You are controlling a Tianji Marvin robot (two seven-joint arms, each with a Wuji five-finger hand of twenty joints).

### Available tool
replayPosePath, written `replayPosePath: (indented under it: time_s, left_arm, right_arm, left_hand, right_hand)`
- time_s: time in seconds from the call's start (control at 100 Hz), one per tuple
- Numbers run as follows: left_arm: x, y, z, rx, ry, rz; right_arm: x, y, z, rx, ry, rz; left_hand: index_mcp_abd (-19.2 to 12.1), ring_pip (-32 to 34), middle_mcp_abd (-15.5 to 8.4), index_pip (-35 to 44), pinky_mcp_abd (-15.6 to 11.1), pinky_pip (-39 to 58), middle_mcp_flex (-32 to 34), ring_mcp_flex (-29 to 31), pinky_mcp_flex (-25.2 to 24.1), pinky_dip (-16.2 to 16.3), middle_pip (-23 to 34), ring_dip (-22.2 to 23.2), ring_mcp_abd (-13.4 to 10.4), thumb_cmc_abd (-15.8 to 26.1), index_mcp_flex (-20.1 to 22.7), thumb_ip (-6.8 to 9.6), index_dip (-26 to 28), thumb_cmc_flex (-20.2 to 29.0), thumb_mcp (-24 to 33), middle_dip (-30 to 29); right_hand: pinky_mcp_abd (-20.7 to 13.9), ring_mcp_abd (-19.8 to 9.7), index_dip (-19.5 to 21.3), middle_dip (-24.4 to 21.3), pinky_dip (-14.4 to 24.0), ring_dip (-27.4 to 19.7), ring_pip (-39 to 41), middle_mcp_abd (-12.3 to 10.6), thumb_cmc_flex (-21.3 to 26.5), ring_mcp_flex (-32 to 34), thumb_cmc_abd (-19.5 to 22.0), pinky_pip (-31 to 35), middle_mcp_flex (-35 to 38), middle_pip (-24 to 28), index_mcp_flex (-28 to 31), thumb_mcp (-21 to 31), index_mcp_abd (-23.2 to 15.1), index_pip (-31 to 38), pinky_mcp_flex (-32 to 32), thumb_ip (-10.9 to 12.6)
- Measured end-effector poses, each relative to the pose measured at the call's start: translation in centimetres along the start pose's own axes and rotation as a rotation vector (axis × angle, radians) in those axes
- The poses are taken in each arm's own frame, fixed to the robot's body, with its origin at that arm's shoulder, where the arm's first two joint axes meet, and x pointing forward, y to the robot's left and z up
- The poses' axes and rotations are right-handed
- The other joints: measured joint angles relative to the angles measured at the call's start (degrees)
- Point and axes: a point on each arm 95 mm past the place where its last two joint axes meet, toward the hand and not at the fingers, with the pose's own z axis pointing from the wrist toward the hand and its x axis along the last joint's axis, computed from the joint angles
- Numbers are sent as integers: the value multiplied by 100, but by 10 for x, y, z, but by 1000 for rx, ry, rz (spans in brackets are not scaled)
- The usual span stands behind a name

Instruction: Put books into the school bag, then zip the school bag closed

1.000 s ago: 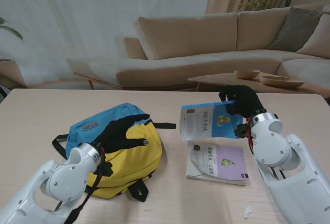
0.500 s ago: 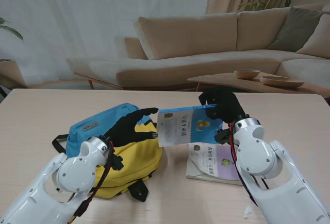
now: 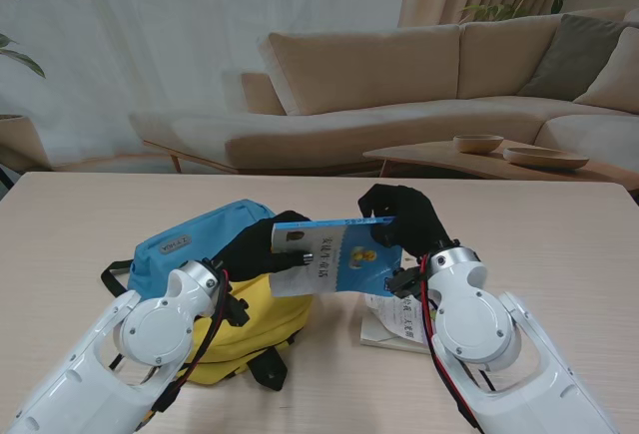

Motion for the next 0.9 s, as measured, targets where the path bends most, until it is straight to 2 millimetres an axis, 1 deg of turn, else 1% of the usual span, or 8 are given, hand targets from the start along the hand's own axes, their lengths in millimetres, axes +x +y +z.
replayPosePath:
  time_s: [0.08, 0.21, 0.35, 0.41, 0.49, 0.56, 0.76, 0.9]
  left_arm:
    - [2, 0, 0, -4, 13, -17]
    - [3, -1, 0, -4, 32, -16]
    - [4, -3, -3, 3, 47, -33]
    - [5, -4, -5, 12, 51, -35]
    - [4, -5, -7, 36, 53, -42]
    - [4, -7, -10, 64, 55, -61]
    - [5, -10, -17, 136, 60, -93]
    - [6, -13, -23, 175, 58, -108]
  right_arm:
    - [3, -4, -2, -4, -1, 15]
    - [6, -7, -3, -5, -3, 27]
    - [6, -9, -4, -2, -2, 33]
    - [6, -10, -4, 1, 0, 45]
    - [7, -11, -5, 3, 8, 73]
    - [7, -11, -6, 11, 25, 77]
    - [7, -9, -9, 74, 86, 80]
    - [5, -1, -11, 59, 112, 65]
  left_hand:
    - [9, 515, 1, 516, 77, 1030, 389, 427, 243, -21, 349, 171, 85, 23, 218, 0, 483, 487, -10, 191]
    - [-120, 1445, 19, 1443, 246, 2632, 1291, 1209, 910, -66, 690, 388, 397, 94, 575, -2, 771, 2042, -1312, 1031]
    - [-97, 2214, 131, 1596, 414, 3335, 2026, 1849, 1714, 177, 513, 589, 562, 310, 824, -76, 817, 2911, -2264, 1779]
    - [-93, 2465, 204, 1579, 471, 3486, 2080, 1976, 1964, 334, 692, 718, 651, 310, 916, -78, 855, 2950, -2271, 1780]
    - [-87, 2777, 279, 1289, 537, 3626, 2080, 2097, 2179, 617, 1041, 881, 727, 301, 1126, -81, 1191, 2953, -2271, 1780]
    - [-84, 3036, 336, 1081, 599, 3772, 2080, 2176, 2310, 834, 1315, 1036, 792, 288, 1242, -82, 1561, 2954, -2273, 1854]
    - [-77, 3603, 412, 926, 708, 3968, 2073, 2184, 2417, 1296, 1760, 1509, 851, 259, 1354, -85, 2336, 2954, -2279, 2277]
    - [-26, 3747, 433, 926, 752, 3968, 2068, 2184, 2392, 1393, 1866, 1624, 857, 238, 1354, -86, 2526, 2954, -2280, 2395]
  right_hand:
    - [43, 30, 5, 0, 0, 0, 1, 50, 52, 0, 0, 1, -19, 0, 0, 0, 53, 10, -2, 2]
    - [45, 71, 88, 0, 1, -2, 1, 116, 149, -2, 0, 1, -51, 11, 0, 0, 63, 79, -13, 8]
    - [46, 71, 143, -30, 2, -17, -12, 118, 155, -5, 0, 2, -51, 11, 0, 0, 63, 109, -57, 14]
    - [47, 87, 131, -161, 2, -18, -115, 168, 217, -5, 30, 2, -51, 4, 0, 0, 63, 109, -68, -314]
    - [58, 90, -162, -469, 2, -17, -344, 226, 332, -30, 255, 2, -52, -143, -10, 4, 66, 83, -146, -1224]
    - [79, 46, -641, -693, 2, 21, -550, 244, 332, -181, 610, -16, -245, -189, -221, 4, 66, 90, -336, -1688]
    - [-69, -316, -2940, -1847, -215, 162, -1721, 222, -825, -1093, 2086, -524, -1397, -1155, -1437, -198, 318, -457, -1144, -1672]
    - [-240, -492, -3490, -2810, -492, -310, -2844, 71, -1440, -1478, 2860, -876, -2182, -2115, -2368, -861, 624, -1562, -1413, -1439]
